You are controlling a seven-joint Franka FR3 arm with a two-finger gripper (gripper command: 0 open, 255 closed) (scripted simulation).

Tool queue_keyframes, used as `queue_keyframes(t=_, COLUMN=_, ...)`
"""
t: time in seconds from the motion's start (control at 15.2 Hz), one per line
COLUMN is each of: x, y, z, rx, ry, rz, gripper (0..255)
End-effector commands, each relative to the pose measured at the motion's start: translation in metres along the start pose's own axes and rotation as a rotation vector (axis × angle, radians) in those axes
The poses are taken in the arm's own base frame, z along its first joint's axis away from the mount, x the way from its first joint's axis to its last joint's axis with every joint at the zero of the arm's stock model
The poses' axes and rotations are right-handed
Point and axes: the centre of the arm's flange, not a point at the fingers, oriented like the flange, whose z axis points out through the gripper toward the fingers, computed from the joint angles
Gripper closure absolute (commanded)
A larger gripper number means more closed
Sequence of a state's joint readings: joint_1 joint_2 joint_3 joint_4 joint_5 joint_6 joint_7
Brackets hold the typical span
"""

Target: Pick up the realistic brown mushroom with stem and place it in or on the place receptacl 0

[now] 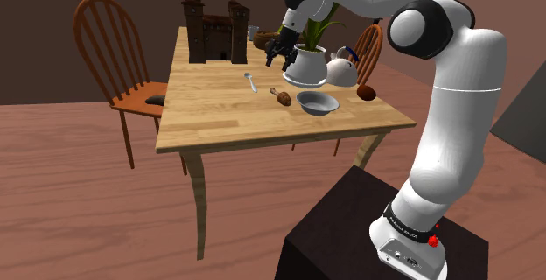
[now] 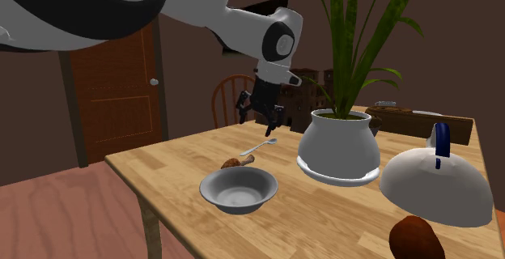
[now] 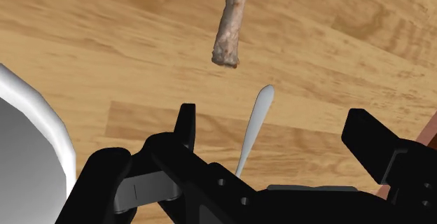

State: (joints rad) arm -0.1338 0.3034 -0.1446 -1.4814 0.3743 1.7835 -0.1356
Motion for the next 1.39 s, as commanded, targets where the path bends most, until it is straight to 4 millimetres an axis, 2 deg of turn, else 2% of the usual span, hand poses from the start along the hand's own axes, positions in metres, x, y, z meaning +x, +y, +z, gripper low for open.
queue_keyframes(t=0.0, x=0.000, y=0.000, z=0.002, rx=0.000, ry=0.001, rz=0.000, gripper=0)
queue_keyframes(t=0.33, x=0.000, y=0.000, z=0.002, rx=0.000, ry=0.000, rz=0.000, gripper=0)
queue_keyframes(t=0.4, x=0.000, y=0.000, z=0.002, rx=0.000, ry=0.000, rz=0.000, gripper=255)
queue_keyframes(t=0.99, x=0.000, y=0.000, z=0.002, rx=0.000, ry=0.000, rz=0.000, gripper=255)
queue_keyframes(t=1.06, x=0.000, y=0.000, z=0.002, rx=0.000, ry=0.000, rz=0.000, gripper=0)
queue_keyframes(t=1.32, x=-0.028, y=-0.010, z=0.038, rx=-0.115, ry=-0.056, rz=0.123, gripper=0)
